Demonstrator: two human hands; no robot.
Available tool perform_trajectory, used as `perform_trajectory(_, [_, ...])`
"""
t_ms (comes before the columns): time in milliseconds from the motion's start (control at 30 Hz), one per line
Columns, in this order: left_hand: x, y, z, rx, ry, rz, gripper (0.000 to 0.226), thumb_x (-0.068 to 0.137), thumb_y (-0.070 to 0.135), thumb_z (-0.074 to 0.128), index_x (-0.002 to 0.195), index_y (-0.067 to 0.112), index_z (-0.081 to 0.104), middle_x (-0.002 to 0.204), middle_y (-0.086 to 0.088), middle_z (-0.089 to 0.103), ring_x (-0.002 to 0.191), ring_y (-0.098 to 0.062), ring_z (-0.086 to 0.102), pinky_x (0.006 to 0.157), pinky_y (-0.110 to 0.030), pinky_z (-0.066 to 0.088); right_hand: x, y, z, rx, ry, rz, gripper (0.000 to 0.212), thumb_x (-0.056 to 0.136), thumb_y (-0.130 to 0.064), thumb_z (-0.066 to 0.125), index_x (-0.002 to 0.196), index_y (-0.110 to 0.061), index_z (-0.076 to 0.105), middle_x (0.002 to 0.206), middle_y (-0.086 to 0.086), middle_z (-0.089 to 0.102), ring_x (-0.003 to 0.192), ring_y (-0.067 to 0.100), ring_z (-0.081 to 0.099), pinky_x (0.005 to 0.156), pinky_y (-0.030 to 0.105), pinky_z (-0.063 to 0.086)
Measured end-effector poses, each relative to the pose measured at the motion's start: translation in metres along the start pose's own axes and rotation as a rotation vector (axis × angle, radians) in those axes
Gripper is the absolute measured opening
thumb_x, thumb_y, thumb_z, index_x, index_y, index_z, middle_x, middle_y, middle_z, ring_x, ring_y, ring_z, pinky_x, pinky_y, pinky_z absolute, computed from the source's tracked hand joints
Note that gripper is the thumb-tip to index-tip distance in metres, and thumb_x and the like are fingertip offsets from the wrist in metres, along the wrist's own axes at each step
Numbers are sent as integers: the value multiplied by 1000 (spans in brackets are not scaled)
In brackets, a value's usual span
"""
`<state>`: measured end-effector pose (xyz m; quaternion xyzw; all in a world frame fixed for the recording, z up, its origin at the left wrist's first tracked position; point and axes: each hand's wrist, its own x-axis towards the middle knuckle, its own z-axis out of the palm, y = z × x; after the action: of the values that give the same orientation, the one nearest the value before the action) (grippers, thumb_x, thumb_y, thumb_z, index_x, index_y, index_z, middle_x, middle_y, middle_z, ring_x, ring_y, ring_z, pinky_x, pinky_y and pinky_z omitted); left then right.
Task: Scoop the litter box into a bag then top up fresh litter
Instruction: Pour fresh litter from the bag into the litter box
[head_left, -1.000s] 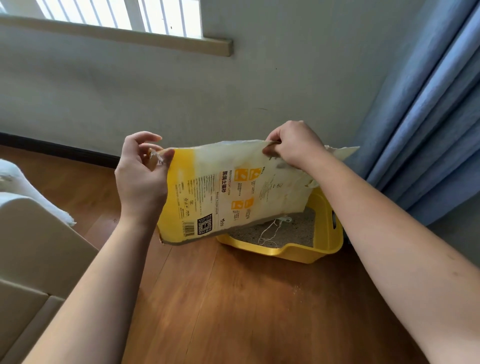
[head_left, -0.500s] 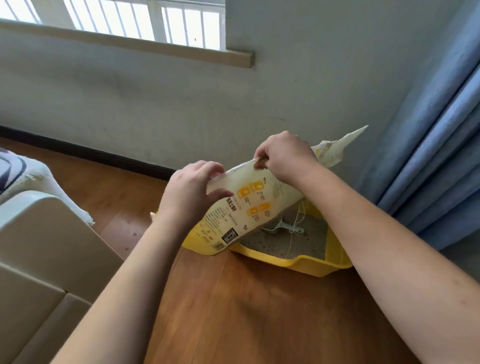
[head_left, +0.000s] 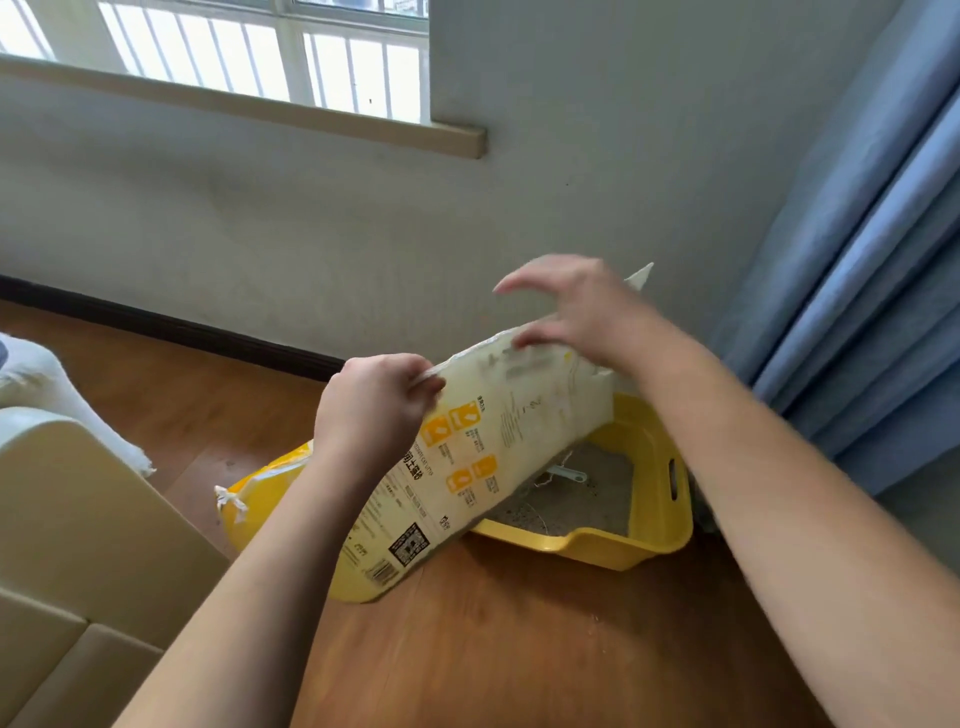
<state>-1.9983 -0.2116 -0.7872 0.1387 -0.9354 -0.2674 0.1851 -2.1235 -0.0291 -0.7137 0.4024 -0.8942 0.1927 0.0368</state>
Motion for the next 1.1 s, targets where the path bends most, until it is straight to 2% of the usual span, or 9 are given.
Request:
perform_trajectory(100, [1, -5, -5, -69, 10, -13, 16, 90, 37, 64, 84, 25, 74, 68, 5, 66, 64, -18, 62, 59, -32, 51, -9, 50, -40, 220, 243, 144, 44, 78, -35, 77, 119, -27, 64, 113, -5, 66, 102, 8, 61, 94, 22, 44])
perform_trajectory(167, [0, -5, -8, -110, 13, -24, 14, 89, 35, 66, 85, 26, 74, 68, 5, 67, 65, -16, 63, 59, -32, 52, -17, 85, -45, 463, 482, 262, 22, 90, -37, 62, 111, -29, 65, 99, -7, 69, 89, 5, 65, 83, 23, 47])
perform_trajectory(233, [-1, -5, -10, -147, 21, -38, 12, 88, 34, 67, 84, 26, 75, 68, 6, 67, 65, -15, 63, 59, -32, 52, -18, 115, -29, 718, 639, 463, 23, 99, -22, 43, 114, -22, 61, 96, -3, 68, 75, 3, 65, 70, 21, 45])
perform_trajectory(367, [-2, -6, -12, -190, 47, -34, 10, 88, 32, 69, 83, 27, 75, 67, 9, 68, 63, -11, 64, 57, -32, 53, -29, 147, 30, 649, 249, 708, 56, 89, 8, 40, 142, -11, 38, 133, 14, 55, 101, 17, 58, 76, 23, 44])
perform_trajectory(467, [-1, -4, -14, -259, 58, -19, 7, 87, 28, 71, 82, 28, 76, 66, 11, 69, 63, -9, 64, 58, -35, 54, -32, 136, 56, 447, 49, 559, 64, 89, -3, 59, 147, -17, 34, 142, 2, 45, 131, 17, 40, 105, 34, 36])
perform_trajectory(567, [-1, -3, -19, -325, 48, -15, 5, 86, 26, 73, 84, 28, 77, 67, 11, 71, 63, -9, 66, 59, -39, 56, -25, 126, 63, 444, 97, 515, 61, 92, -19, 61, 146, -26, 32, 148, -4, 41, 138, 15, 34, 112, 38, 29])
perform_trajectory(700, [-4, -10, -24, -383, 34, -22, 5, 85, 24, 74, 83, 27, 77, 67, 9, 71, 65, -14, 68, 61, -40, 57, -27, 132, 62, 463, 188, 537, 48, 93, -25, 61, 139, -30, 46, 138, -9, 50, 130, 12, 42, 107, 38, 36])
perform_trajectory(800, [-6, -14, -24, -375, -28, -31, 6, 87, 27, 72, 83, 28, 77, 68, 9, 71, 64, -13, 67, 60, -37, 57, -30, 131, 59, 448, 216, 519, 5, 92, -27, 61, 92, -28, 66, 97, -10, 67, 97, 16, 60, 77, 31, 47])
perform_trajectory(1100, [-4, -32, -24, -388, -126, -110, 15, 89, 27, 69, 75, 26, 74, 67, 5, 72, 57, -14, 62, 63, -41, 55, -31, 117, 19, 467, 249, 460, 11, 87, -30, 69, 76, -27, 69, 74, -9, 70, 75, 12, 63, 77, 36, 50])
